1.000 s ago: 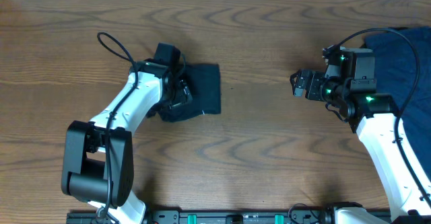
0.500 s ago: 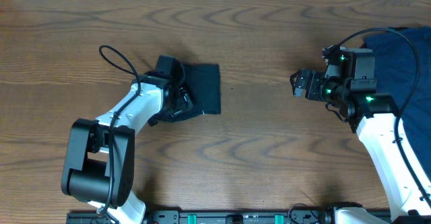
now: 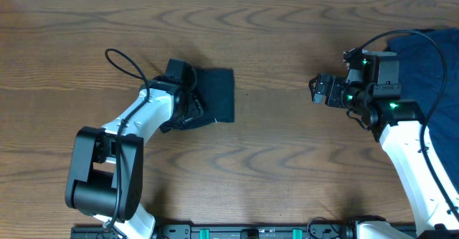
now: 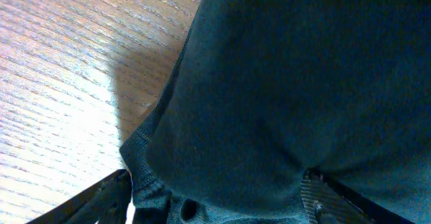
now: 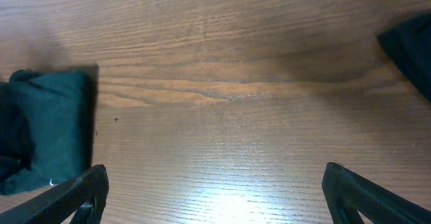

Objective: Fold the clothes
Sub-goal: 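Drag the folded square up and left with the left gripper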

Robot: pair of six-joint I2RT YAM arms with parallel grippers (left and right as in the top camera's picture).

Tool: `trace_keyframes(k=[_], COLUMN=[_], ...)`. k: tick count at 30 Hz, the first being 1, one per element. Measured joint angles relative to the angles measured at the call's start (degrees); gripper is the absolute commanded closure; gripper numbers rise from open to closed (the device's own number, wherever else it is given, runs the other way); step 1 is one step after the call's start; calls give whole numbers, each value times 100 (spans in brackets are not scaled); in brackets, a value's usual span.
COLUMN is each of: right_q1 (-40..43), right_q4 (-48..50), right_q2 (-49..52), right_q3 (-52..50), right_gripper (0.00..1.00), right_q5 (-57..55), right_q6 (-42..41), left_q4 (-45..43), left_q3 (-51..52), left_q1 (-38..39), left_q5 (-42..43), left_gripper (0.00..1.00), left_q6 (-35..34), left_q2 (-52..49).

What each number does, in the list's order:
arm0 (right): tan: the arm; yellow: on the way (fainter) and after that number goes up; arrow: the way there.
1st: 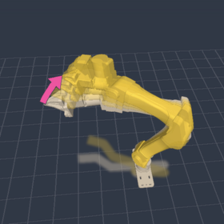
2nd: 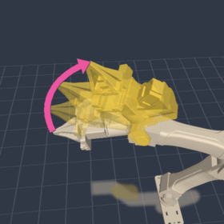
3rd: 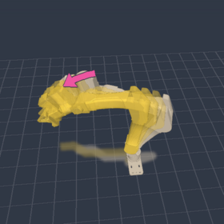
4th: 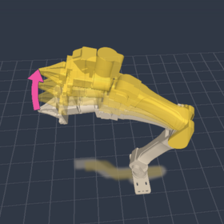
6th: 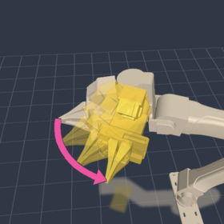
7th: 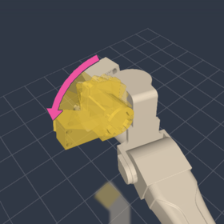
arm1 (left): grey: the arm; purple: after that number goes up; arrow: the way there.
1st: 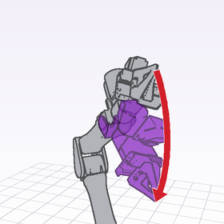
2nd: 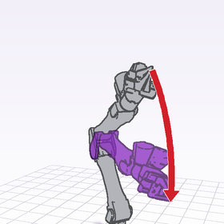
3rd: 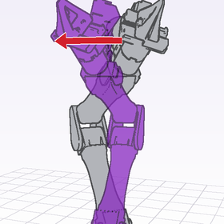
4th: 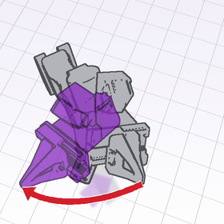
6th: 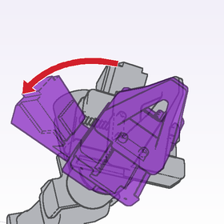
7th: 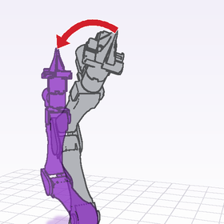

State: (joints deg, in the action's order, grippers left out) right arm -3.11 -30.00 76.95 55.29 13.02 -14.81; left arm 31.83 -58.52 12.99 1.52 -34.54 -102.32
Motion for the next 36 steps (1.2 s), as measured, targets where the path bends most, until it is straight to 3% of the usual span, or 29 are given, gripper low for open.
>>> trace_keyframes(k=[8, 15, 24, 29, 33, 36], right_q1=[0, 0, 0, 0, 0, 0], right_q4=[0, 0, 0, 0, 0, 0], right_q2=[0, 0, 0, 0, 0, 0], right_q3=[0, 0, 0, 0, 0, 0], right_gripper=[1, 1, 1, 1, 1, 1], right_q5=[0, 0, 0, 0, 0, 0], right_q6=[0, 2, 2, 0, 0, 2], left_q4=[20, 4, -131, -234, -234, -251], left_q3=[0, 0, 166, 190, 192, 192], left_q1=[-431, -833, -743, -743, -743, -741], left_q5=[380, 981, 1187, 1187, 1209, 1233], left_gripper=[8, 5, 6, 24, 67, 87], left_q6=[0, -7, -216, -330, -345, -369], left_q2=[151, 791, 326, 131, 92, 66])
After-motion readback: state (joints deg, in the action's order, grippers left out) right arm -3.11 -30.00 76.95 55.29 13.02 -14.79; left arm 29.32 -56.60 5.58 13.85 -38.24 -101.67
